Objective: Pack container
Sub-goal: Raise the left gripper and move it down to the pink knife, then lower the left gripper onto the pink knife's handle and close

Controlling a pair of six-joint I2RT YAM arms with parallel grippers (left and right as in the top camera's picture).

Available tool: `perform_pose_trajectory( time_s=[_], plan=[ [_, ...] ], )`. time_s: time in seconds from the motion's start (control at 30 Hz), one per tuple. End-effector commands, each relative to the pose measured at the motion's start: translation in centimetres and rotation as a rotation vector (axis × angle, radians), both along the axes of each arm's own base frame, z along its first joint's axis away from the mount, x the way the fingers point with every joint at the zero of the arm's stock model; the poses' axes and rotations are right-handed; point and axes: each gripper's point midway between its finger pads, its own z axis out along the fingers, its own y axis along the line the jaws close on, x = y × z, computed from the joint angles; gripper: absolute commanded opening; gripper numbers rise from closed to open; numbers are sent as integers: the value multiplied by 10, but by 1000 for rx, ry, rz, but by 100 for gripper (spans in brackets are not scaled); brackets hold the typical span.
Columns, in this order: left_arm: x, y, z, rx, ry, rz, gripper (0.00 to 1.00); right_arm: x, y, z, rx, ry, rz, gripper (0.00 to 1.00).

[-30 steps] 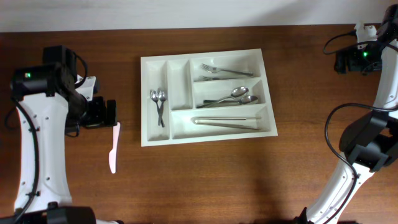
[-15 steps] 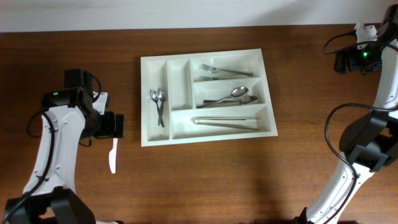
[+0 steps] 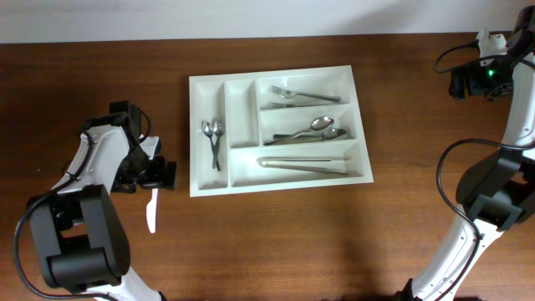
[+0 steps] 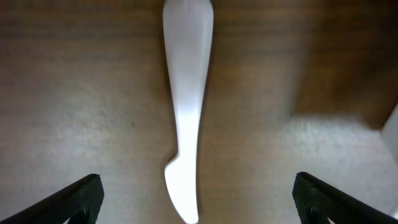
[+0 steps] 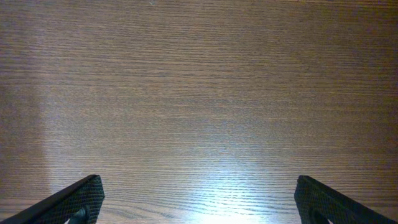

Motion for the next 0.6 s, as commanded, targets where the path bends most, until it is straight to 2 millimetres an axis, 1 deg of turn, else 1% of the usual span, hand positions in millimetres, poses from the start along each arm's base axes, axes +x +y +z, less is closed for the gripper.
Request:
perform_pose_trajectory(
  time_s=[0.0,0.17,0.37,0.57],
  plan=[
    [7,-1,-3,-13,-29,-22,99,0,2,-5,12,8,8,99],
    [8,-1,-7,-15,-26,-35,99,0,2,-5,12,8,8,99],
    [8,-1,-18,-22,-5,-34,99,0,2,-5,12,8,7,99],
    [10,-2,-20,-29,-10,-34,99,0,2,-5,12,8,8,99]
  ],
)
